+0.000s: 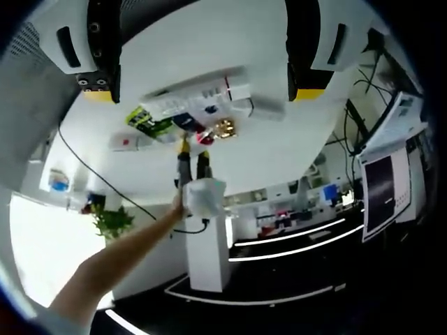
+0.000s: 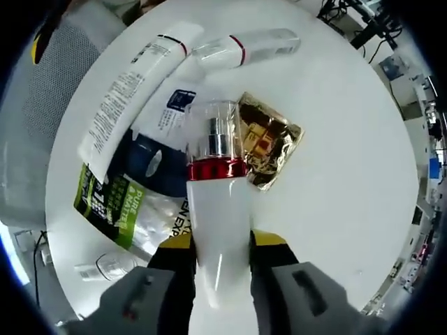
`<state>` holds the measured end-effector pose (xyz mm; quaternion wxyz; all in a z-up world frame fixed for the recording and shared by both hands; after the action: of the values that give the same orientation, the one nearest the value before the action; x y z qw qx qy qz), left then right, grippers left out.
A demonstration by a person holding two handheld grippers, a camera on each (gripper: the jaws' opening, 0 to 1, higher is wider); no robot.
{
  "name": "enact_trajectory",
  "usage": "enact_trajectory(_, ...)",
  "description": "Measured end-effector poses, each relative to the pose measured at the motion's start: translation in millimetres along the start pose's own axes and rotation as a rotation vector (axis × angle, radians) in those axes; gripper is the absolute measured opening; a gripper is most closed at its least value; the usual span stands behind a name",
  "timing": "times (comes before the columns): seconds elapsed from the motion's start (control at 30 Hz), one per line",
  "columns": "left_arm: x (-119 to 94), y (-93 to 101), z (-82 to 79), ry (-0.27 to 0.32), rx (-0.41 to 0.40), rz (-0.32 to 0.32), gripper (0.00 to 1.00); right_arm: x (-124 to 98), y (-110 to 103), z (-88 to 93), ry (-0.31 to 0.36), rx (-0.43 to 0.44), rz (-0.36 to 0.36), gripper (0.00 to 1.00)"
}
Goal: Arrange the skincare products in the storage area until every visible bottle or jar stands upright without overlapping.
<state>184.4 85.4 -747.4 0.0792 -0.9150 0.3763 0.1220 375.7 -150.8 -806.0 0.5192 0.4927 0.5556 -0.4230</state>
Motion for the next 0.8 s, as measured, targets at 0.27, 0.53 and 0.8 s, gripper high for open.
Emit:
enact_trajectory(0.27, 0.0, -0.7, -0.6, 0.009, -0.008, 0.003, 0.97, 1.8, 1.1, 1.6, 0.012, -0.01, 0.012, 0.3)
enact_trajectory(0.53, 0.0, -1.1, -0.9, 0.018, -0.013, 0.008, 0.97, 5.0, 4.9, 0.2, -0.034, 0.004, 0.014, 0.29)
enact_trajectory(0.8, 0.0, -1.5, -0.8, 0.023, -0.013, 0.008, 0.97, 7.5, 7.4, 0.5, -0.051, 0.006, 0.013, 0.29)
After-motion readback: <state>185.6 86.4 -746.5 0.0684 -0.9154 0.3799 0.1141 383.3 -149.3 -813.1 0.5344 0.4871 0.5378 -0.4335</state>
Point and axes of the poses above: the point that each gripper's makers call its tool centre point, and the gripper's own axes: x roughly forward along the fingers, y roughly to its right, z roughly out of its underside, the point moved 8 cm from there along -x, roughly backward along the fingers, and after that the axes turned 4 degrees about y, right-handed, at the moved point
